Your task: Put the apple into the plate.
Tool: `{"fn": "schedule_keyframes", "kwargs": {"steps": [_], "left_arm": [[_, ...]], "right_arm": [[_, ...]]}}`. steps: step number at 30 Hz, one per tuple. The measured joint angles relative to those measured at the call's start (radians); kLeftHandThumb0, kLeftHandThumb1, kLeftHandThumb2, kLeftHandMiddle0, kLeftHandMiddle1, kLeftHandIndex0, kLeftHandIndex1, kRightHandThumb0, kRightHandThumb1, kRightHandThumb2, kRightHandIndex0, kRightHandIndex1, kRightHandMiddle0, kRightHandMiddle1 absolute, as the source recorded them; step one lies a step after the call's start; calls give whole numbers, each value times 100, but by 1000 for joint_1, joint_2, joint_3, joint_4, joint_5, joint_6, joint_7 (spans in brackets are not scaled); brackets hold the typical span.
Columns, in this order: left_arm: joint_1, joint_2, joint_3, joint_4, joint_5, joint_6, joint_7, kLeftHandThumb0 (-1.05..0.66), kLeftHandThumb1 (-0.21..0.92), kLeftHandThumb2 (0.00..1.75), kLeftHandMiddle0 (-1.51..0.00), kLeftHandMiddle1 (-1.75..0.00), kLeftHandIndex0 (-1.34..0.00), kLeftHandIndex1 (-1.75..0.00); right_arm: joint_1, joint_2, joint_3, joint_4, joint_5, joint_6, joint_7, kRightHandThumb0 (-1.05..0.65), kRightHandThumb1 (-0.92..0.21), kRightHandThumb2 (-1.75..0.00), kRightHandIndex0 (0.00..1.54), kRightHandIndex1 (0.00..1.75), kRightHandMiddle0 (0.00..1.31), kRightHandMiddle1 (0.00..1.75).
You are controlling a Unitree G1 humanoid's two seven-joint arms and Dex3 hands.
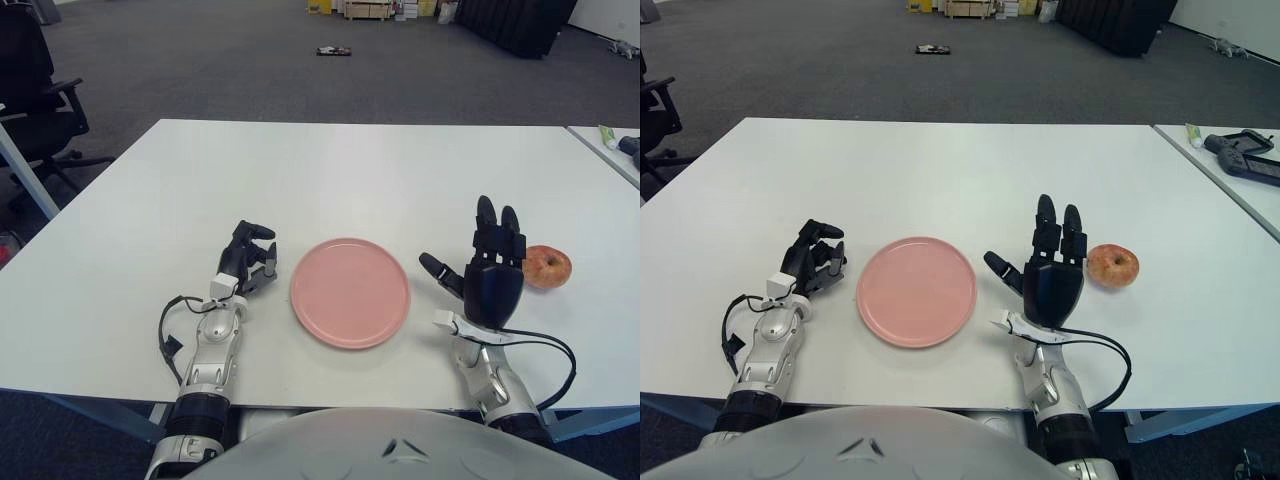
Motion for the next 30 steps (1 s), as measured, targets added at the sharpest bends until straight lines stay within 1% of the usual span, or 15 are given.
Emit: {"fn": "schedule_keyframes", "kwargs": {"steps": [3,6,11,14,17,20,24,30], "left_arm": [[0,0,1,1,-2,0,0,-39,62,95,-55,-175,-38,-175],[0,0,1,1,-7,-3,-1,-40,61,96,-57,-175,-39,-175],[0,1,2,7,-10,-12,-2,-40,59,98,-59,-175,-40,-175],[0,2,2,14,-15,-24,-5,-40,58,99,-58,-175,-40,-175],[-1,3,2,18,-16,-32,-5,-40,58,99,-56,-175,-40,-175],[-1,3,2,19,-15,-33,-5,-40,59,98,-55,-175,-40,-175],[0,2,2,16,-15,-28,-2,-40,60,97,-53,-175,-39,-175],[0,1,1,6,-13,-9,2,-39,61,95,-52,-175,-38,-175]], "right_arm": [[0,-2,-12,-15,33,49,41,-95,-72,-33,0,0,0,0],[-8,-6,-27,-12,49,96,59,-96,-72,-33,0,0,0,0],[-63,-26,-44,45,57,152,25,-98,-73,-32,0,0,0,0],[-90,-33,-46,60,55,187,-16,-98,-73,-32,0,0,0,0],[-109,-33,-45,67,55,214,-48,-97,-72,-31,0,0,0,0],[-120,-33,-44,68,60,236,-51,-96,-71,-31,0,0,0,0],[-135,-34,-51,71,79,268,-42,-97,-72,-31,0,0,0,0],[-182,-42,-82,106,127,339,14,-100,-73,-30,0,0,0,0]]}}
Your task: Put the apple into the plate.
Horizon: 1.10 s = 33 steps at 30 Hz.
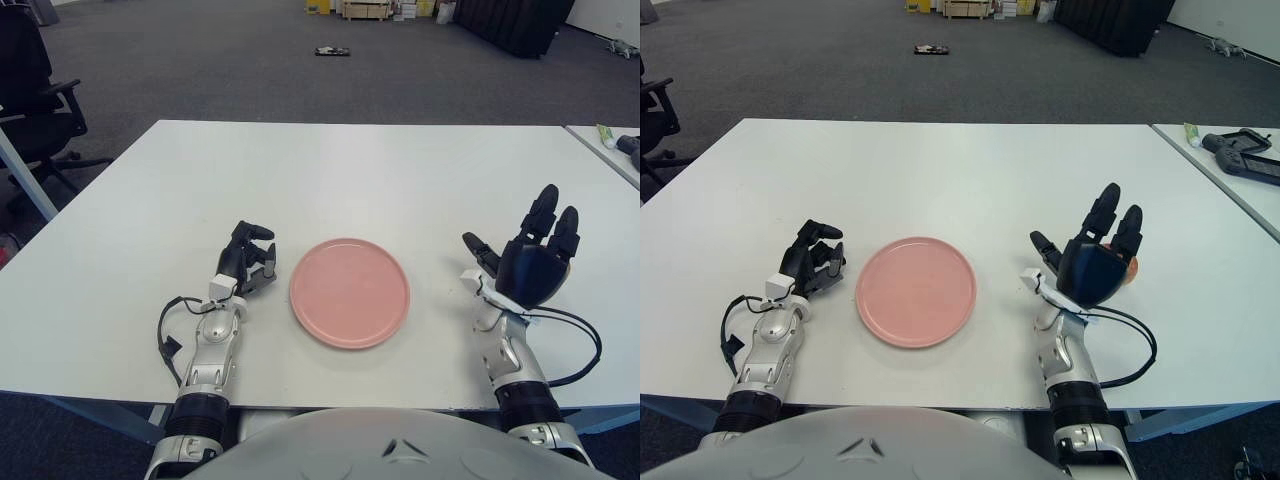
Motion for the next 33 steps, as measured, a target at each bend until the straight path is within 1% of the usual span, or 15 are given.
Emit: {"fn": "schedule_keyframes", "kwargs": {"steps": [6,12,17,22,29,33], "left_arm": [[0,-1,0,-10,1,16,3,-39,61,95,-52,-175,-38,-175],[1,-1,-1,-17,1,25,5,-40,61,96,-53,-175,-39,-175],[2,-2,-2,-18,1,25,4,-40,61,96,-55,-175,-39,-175],[4,-2,-2,-20,1,25,4,-40,61,96,-56,-175,-39,-175],[4,-1,-2,-19,1,24,4,-40,60,96,-56,-175,-39,-175],[4,-2,-2,-19,1,23,4,-40,60,96,-56,-175,-39,-175]], "right_arm": [[-50,-16,-15,45,31,66,40,-103,-74,-30,0,0,0,0],[-92,-23,-16,66,58,110,79,-103,-76,-29,0,0,0,0],[-120,-25,-15,79,68,163,124,-102,-77,-28,0,0,0,0],[-156,-28,-20,106,104,241,204,-101,-77,-28,0,0,0,0],[-197,-31,-25,118,116,363,287,-97,-77,-26,0,0,0,0],[-242,-46,-32,144,144,418,347,-96,-76,-25,0,0,0,0]]}}
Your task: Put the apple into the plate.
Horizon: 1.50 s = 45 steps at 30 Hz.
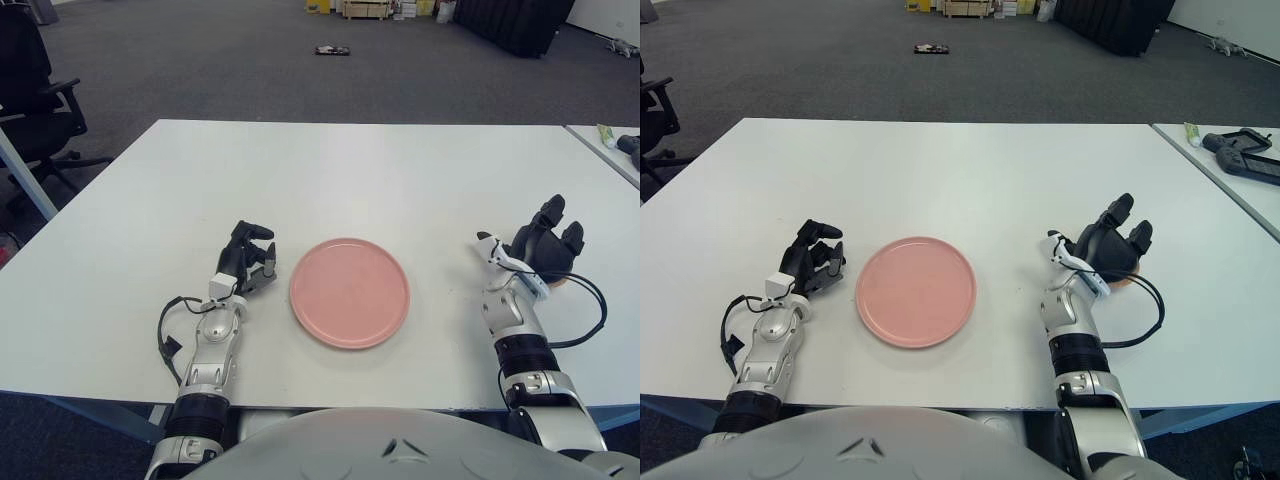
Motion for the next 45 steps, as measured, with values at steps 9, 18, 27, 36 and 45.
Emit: {"fn": "schedule_keyframes", "kwargs": {"steps": [9,18,27,36,45], "left_arm": [[0,-2,-1,-2,-5,-2,-1,-40,60,97,-54,-175,-39,-175],[2,-2,0,-5,-4,1,1,-40,60,96,-54,-175,-39,-175],[6,1,4,-5,-4,2,1,-40,59,98,-56,-175,-40,-175],[12,2,9,-15,-4,20,1,-40,59,98,-54,-175,-40,-175],[12,2,9,-36,-4,51,2,-40,61,96,-52,-175,-39,-175]], "right_arm": [[-96,-74,-11,185,49,-31,39,-104,-79,-25,0,0,0,0],[-183,-149,-38,393,109,-116,45,-105,-82,-23,0,0,0,0],[-250,-203,-69,597,169,-168,37,-105,-87,-22,0,0,0,0],[-289,-209,-94,686,235,-109,10,-105,-91,-22,0,0,0,0],[-300,-193,-111,693,273,-56,-31,-105,-92,-28,0,0,0,0]]}}
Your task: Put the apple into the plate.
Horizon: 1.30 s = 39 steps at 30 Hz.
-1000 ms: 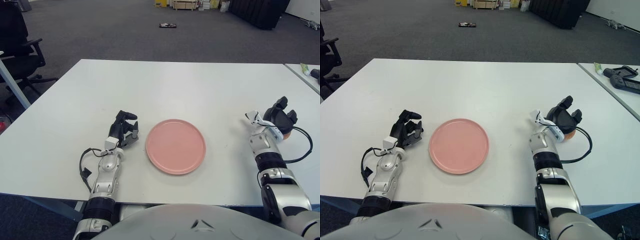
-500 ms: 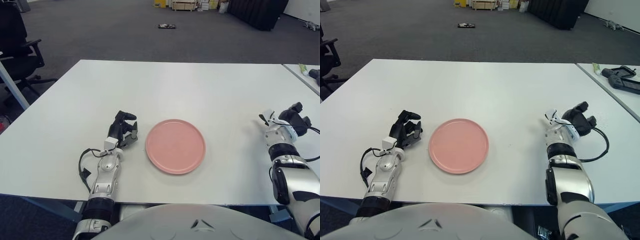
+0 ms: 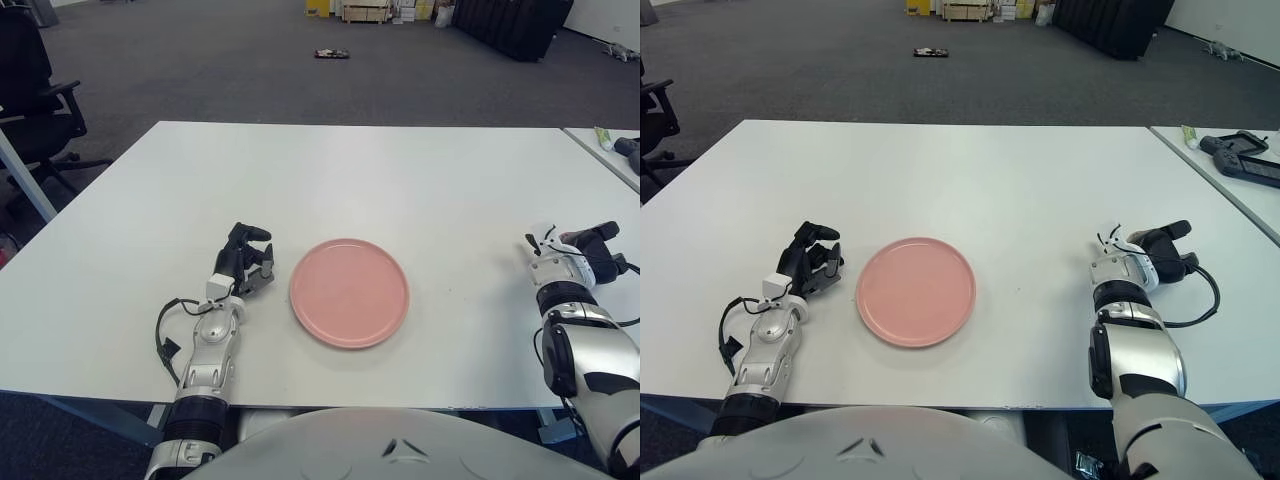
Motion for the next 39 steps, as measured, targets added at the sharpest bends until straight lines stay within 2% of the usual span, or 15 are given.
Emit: {"fn": "schedule_keyframes", "kwargs": {"steps": [13,30,31,33,34,35,37,38,39], "left_arm": [[1,0,0,-4,0,3,0,-39,62,94,-53,-175,-38,-175],[1,1,0,-3,1,3,0,-39,61,95,-54,-175,-38,-175],[1,1,0,-3,1,3,0,-39,61,95,-54,-175,-39,-175],[1,1,0,-3,1,3,0,-39,61,95,-55,-175,-39,-175],[1,1,0,-3,1,3,0,-40,61,96,-55,-175,-39,-175],[1,1,0,-3,1,3,0,-40,61,96,-55,-175,-39,-175],[1,2,1,-3,1,2,-1,-40,60,96,-56,-175,-39,-175],[1,2,2,-3,0,2,-1,-40,60,97,-56,-175,-39,-175],[1,3,2,-2,0,1,-1,-40,60,97,-56,-175,-39,-175]], "right_arm": [[4,0,-5,0,5,4,0,-103,-92,-39,0,0,0,0],[14,-2,-6,2,5,-14,-14,-92,-92,-43,0,0,0,0],[17,-2,-7,4,5,-19,-26,-90,-92,-43,0,15,0,13],[22,0,-8,9,5,-27,-52,-88,-91,-43,0,30,0,25],[25,1,-9,10,5,-29,-63,-87,-89,-43,0,54,0,46],[28,4,-10,9,5,-29,-78,-87,-86,-46,0,68,0,62],[38,11,-11,0,7,-28,-108,-82,-71,-64,4,113,3,108],[45,14,-11,-3,7,-34,-126,-81,-67,-70,5,122,4,116],[51,17,-12,-4,7,-44,-139,-67,-61,-78,11,141,22,132]]}}
